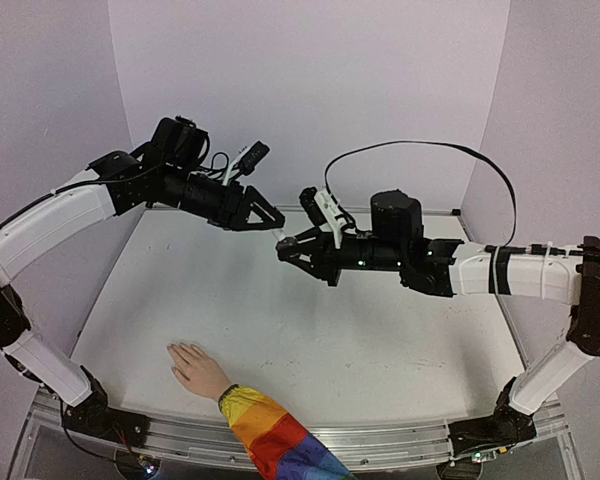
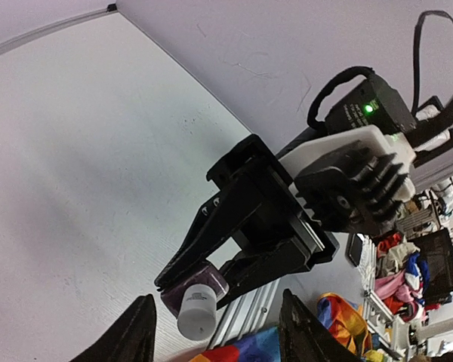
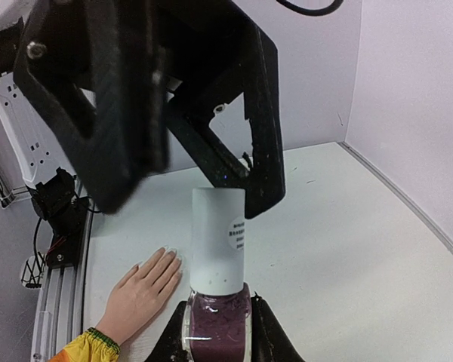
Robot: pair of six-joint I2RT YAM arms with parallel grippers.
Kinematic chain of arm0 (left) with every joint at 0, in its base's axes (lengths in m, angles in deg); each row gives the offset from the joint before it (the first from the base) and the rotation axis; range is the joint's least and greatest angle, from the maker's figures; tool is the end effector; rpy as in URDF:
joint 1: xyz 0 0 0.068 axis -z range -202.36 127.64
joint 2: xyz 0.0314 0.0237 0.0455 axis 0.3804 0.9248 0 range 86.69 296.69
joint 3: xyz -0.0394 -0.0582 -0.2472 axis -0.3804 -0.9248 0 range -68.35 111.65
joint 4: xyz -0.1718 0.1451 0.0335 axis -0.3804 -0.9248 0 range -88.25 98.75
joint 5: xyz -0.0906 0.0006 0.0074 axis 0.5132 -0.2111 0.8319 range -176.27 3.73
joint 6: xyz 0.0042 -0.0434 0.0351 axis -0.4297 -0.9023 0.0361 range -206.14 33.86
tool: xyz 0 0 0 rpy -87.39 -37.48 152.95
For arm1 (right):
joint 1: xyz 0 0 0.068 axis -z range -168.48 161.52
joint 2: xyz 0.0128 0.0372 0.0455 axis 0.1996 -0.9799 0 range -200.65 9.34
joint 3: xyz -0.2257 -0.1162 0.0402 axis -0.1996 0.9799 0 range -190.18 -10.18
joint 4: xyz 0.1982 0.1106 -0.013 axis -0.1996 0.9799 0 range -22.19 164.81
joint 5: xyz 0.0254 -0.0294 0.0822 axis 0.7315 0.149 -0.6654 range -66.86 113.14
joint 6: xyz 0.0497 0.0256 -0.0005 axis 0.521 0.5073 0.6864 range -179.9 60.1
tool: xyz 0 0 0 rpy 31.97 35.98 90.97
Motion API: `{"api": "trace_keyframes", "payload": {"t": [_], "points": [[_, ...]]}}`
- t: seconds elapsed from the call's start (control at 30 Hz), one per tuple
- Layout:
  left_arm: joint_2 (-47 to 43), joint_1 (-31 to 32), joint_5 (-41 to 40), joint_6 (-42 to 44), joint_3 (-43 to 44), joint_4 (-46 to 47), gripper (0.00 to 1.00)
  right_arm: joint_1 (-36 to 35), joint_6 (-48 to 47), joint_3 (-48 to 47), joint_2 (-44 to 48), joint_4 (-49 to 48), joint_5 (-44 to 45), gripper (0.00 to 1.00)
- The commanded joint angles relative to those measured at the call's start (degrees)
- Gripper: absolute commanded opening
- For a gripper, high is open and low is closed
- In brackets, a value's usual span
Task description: Paint the nails
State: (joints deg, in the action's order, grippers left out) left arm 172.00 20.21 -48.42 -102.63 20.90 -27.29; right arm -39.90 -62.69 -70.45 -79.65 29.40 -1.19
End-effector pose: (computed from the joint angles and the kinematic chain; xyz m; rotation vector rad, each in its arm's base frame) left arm 0.1989 -0.2149 0.3789 0.9208 2.0898 -1.2812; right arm 0.1963 0.2715 0.3320 -0.9881 1.1193 0.9903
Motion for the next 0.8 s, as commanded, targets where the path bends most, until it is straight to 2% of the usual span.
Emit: {"api": "trace_keyframes", "payload": {"t": [0.0,0.13,0.37,0.57,0.77], "points": [[1.28,0.15,0.40,0.65,3.32,-1.02,0.51,-0.15,0.06,-3.51,0.09,-2.64,-1.41,0.00],[1.73,0.15,0.57,0.76,3.89,-1.15,0.45,-0.13,-0.11,-3.75,0.14,-2.49,-1.33,0.00],[1.96,0.29,0.37,0.85,3.91,-1.09,0.29,-0.17,-0.03,-3.89,-0.26,-2.30,-1.60,0.00],[2.20,0.41,0.56,0.76,3.93,-1.31,0.28,-0.12,0.06,-3.89,-0.39,-2.28,-1.60,0.00],[2.72,0.67,1.24,0.98,4.16,-1.62,0.32,-0.17,0.06,-3.89,-0.39,-2.36,-1.56,0.00]]}}
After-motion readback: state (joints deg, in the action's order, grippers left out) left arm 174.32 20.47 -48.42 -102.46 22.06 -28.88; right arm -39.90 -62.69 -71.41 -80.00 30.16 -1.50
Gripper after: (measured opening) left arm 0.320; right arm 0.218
